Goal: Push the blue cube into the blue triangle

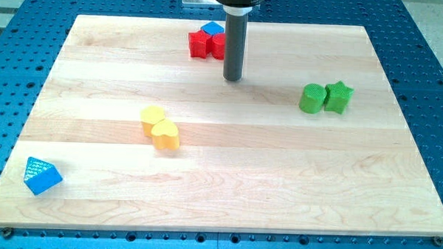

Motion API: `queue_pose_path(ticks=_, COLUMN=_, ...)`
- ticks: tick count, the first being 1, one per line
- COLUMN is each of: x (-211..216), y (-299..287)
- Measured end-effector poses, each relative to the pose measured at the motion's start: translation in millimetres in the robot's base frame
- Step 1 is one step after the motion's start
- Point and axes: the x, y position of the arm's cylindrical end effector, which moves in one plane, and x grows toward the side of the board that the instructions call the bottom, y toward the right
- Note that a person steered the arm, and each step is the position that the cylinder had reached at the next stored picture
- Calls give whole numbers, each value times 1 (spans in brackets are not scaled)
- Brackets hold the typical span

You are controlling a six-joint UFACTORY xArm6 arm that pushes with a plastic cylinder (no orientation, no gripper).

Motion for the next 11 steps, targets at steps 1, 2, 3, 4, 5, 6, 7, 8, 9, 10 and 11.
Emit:
queue_pose_path(ticks=1, x=0, y=1)
queue_pose_path(ticks=2, x=-29, y=36)
queue_pose_path(ticks=3, x=-71, y=53)
queue_pose_path(ticks=4, x=-106, y=19)
queue_pose_path(ticks=5, x=-105, y=-35)
queue_pose_path(ticks=6, x=-105, y=-77)
queue_pose_path(ticks=7, x=-149, y=-28)
queue_pose_path(ticks=8, x=-150, y=-72)
queue_pose_path(ticks=9, x=-119, y=-106)
queue_pose_path(ticks=10, x=-54, y=-136)
queue_pose_path(ticks=11, x=-72, y=-142)
